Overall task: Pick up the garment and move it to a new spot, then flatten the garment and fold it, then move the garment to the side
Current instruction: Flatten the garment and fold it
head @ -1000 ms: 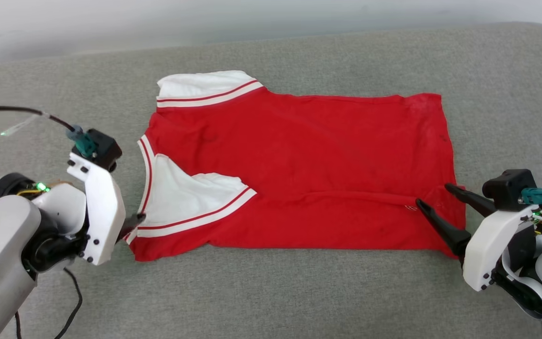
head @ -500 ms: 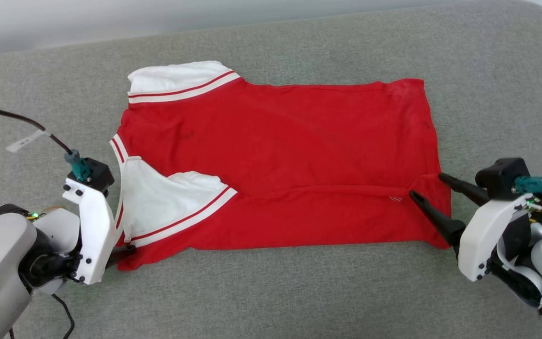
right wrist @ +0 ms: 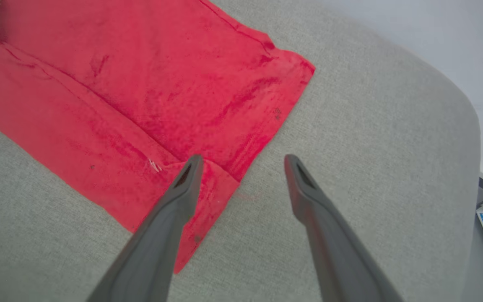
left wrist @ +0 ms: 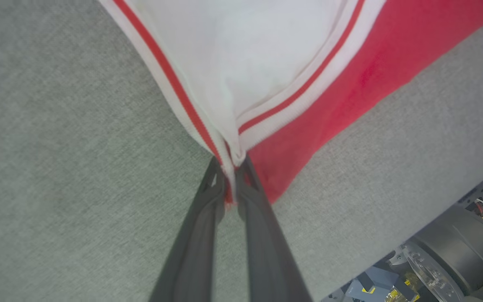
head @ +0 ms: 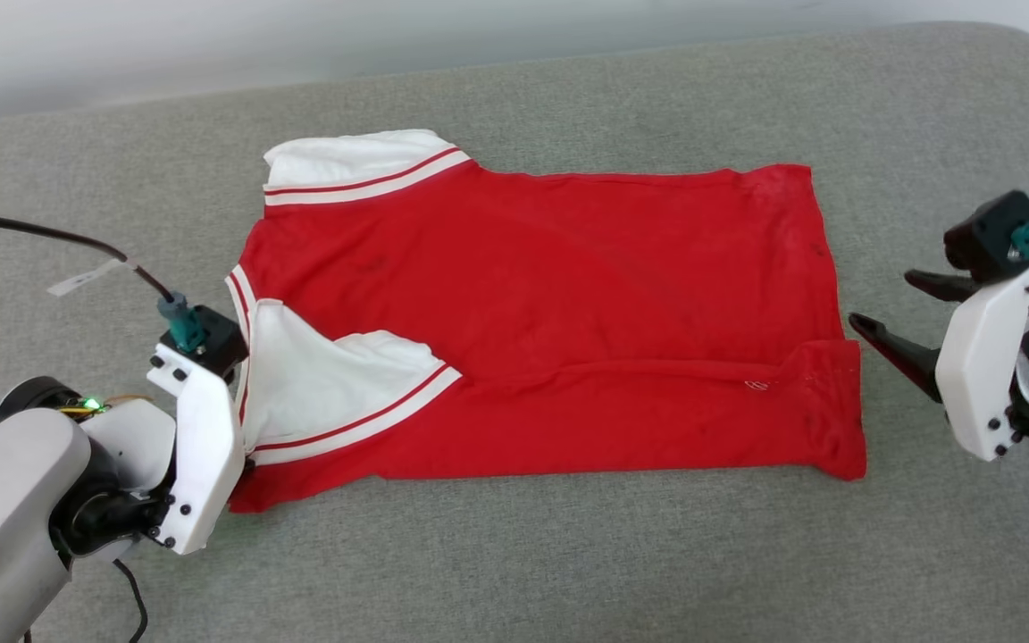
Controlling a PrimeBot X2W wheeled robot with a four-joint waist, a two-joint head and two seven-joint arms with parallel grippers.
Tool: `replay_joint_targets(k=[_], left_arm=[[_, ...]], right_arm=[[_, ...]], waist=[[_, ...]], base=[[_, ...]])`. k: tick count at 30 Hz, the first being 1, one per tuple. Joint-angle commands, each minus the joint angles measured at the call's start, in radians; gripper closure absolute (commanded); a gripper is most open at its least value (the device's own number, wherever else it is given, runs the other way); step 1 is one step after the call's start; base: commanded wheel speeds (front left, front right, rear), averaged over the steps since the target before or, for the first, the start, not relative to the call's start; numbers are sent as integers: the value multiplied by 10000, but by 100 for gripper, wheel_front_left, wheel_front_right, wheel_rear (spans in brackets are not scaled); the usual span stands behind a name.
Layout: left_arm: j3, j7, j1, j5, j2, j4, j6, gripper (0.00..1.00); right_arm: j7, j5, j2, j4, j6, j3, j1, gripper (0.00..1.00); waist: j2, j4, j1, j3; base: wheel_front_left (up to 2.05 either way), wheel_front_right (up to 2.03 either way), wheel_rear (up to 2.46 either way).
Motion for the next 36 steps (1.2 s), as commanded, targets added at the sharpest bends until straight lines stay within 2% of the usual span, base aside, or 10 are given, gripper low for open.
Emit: replay_joint_targets(k=[1,5,10,15,19,24,25,26,36], left_arm=[[-16,-69,-125,35,58,-70,-7,100],[-104,-175,-239,108,79,-368,-13,100],[-191,-257,-442,223,-29,-594,-14,100],[-256,-322,-641,352,-135,-684,-16,100],[-304,-430,-696,378,-195,-664,-15,100],[-305,-595,-477,267,-68,-494,-11,100],[-280,-637,-427,231,-41,-459,-8,100],[-248,-710,-383,210,-23,-436,-2,100],[-260,-1111,487,-198,375,-815,56,100]], right_arm=[[254,186,-14,46,-3,76,-172,0],[1886,1031,-124,336,-5,679,-435,0],[2787,1818,293,1115,-3,1036,-375,0],[2638,1916,979,2202,-3,1251,-226,0],[2510,1909,1540,2801,-2,1882,287,0],[1929,1968,1712,3060,-3,2091,123,0],[1815,1964,1659,3043,-3,2087,-5,45],[1674,1957,1586,3015,-3,2073,-138,100],[552,2187,313,2025,-3,2443,-346,100]], waist=[[0,40,0,3],[0,165,0,60],[0,333,0,297],[0,482,0,591],[0,575,0,734],[0,489,0,702],[0,456,0,646],[0,428,0,581],[0,419,0,-610]], base=[[0,0,0],[0,0,0],[0,0,0],[0,0,0],[0,0,0],[0,0,0],[0,0,0],[0,0,0],[0,0,0]])
